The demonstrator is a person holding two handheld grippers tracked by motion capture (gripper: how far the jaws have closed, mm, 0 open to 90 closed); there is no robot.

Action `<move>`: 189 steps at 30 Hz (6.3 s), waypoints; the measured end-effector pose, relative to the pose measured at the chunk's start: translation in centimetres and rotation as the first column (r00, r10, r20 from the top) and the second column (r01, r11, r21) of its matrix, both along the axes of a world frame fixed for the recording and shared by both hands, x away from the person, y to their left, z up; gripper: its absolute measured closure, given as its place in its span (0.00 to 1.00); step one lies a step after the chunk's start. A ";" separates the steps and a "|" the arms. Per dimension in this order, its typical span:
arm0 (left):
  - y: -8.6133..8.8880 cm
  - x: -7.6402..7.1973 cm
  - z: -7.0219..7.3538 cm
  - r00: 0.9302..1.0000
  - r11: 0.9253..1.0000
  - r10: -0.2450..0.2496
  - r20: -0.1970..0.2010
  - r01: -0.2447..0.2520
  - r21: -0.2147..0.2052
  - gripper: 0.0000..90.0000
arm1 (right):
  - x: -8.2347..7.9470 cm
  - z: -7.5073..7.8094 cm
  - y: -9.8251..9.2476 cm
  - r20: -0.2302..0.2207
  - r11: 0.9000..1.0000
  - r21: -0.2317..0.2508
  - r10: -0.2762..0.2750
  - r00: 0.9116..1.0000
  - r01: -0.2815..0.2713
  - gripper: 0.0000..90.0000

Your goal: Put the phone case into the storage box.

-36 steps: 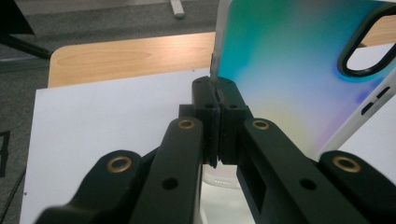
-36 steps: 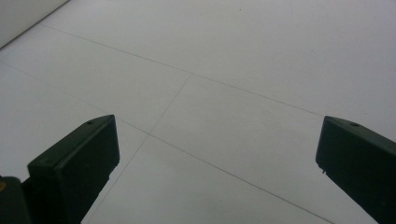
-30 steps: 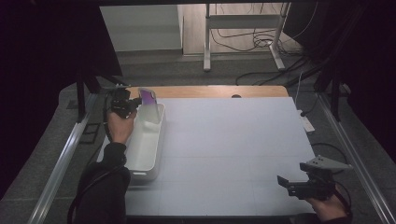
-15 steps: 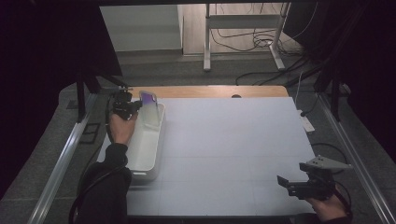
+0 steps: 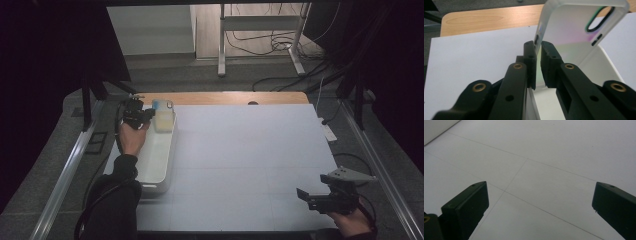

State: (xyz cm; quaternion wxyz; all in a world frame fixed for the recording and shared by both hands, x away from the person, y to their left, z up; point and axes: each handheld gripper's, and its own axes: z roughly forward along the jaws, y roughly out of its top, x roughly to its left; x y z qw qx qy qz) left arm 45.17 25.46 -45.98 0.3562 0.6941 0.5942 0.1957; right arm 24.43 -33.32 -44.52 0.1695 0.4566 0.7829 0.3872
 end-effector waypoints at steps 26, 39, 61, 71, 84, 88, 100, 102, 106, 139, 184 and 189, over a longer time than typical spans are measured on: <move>0.3 -0.7 0.6 0.996 0.996 -0.089 0.031 0.089 -0.002 0.37 | 0.0 0.0 0.0 0.002 1.000 0.003 -0.003 1.000 0.003 0.01; -0.1 -1.6 1.4 0.990 0.990 -0.138 0.027 0.139 -0.025 0.21 | 0.0 0.0 0.0 0.004 1.000 0.001 -0.001 1.000 0.001 0.01; -0.5 -3.9 2.0 0.972 0.971 -0.234 0.016 0.234 -0.039 0.06 | 0.0 0.0 0.0 0.003 1.000 -0.002 -0.002 1.000 0.002 0.01; -0.9 -5.1 1.8 0.964 0.963 -0.260 0.054 0.263 -0.052 0.02 | 0.0 0.0 0.0 0.003 1.000 -0.001 -0.002 1.000 0.002 0.01; -1.6 -6.6 1.8 0.948 0.949 -0.306 0.084 0.311 -0.059 0.01 | 0.0 0.0 0.0 0.003 1.000 0.000 -0.001 1.000 0.001 0.00; -1.7 -6.9 1.7 0.946 0.946 -0.313 0.086 0.318 -0.057 0.01 | 0.0 0.0 0.0 0.004 1.000 0.000 0.000 1.000 0.000 0.00; -2.0 -8.2 1.9 0.938 0.940 -0.336 0.085 0.340 -0.033 0.01 | 0.0 0.0 0.0 0.003 1.000 0.002 0.009 1.000 -0.009 0.00; -2.1 -8.4 1.9 0.938 0.940 -0.336 0.090 0.339 -0.030 0.01 | 0.0 0.0 0.1 0.000 1.000 0.001 0.010 1.000 -0.010 0.00; -2.2 -8.8 2.1 0.936 0.939 -0.339 0.096 0.344 -0.033 0.01 | 0.0 0.0 0.2 -0.005 1.000 -0.007 0.016 1.000 -0.016 0.00; -2.3 -13.2 2.3 0.924 0.933 -0.356 0.139 0.360 -0.008 0.01 | 0.0 0.1 0.1 -0.002 1.000 0.003 0.016 1.000 -0.016 0.00; -1.3 -19.6 2.5 0.915 0.928 -0.359 0.184 0.371 -0.032 0.00 | 0.0 0.0 0.1 -0.005 1.000 0.004 0.019 1.000 -0.019 0.00; -0.9 -20.2 2.3 0.919 0.931 -0.351 0.182 0.362 -0.032 0.00 | 0.0 0.0 0.1 -0.005 1.000 0.005 0.018 1.000 -0.018 0.00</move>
